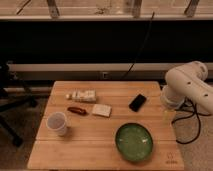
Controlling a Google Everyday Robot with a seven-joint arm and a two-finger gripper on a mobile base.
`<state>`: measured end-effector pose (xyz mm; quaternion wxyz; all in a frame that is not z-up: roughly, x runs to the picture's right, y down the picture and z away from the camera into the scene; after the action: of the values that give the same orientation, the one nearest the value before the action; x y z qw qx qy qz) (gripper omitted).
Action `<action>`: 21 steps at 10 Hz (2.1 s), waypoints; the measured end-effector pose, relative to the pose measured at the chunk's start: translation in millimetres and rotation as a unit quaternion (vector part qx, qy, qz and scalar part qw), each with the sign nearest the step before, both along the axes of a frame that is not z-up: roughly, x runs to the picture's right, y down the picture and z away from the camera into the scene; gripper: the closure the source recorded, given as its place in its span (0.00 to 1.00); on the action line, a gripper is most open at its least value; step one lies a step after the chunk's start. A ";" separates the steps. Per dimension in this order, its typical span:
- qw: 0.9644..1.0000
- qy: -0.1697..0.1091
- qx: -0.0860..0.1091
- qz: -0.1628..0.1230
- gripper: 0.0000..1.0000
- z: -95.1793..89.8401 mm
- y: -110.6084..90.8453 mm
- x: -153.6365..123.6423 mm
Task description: Pick up the ceramic bowl
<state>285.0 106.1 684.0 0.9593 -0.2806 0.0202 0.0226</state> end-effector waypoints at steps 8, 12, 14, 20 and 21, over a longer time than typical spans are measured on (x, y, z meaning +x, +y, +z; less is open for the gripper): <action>1.000 0.000 0.000 0.000 0.20 0.0 0.1 0.1; 1.000 0.000 0.000 0.000 0.20 0.0 0.1 0.1; 1.000 0.000 0.000 0.000 0.20 0.0 0.0 0.1; 0.999 -0.017 0.000 -0.045 0.20 11.6 18.4 -5.8; 0.998 -0.025 -0.002 -0.056 0.20 13.0 20.8 -7.5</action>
<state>277.5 126.9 697.0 0.9589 -0.2810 0.0118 -0.0378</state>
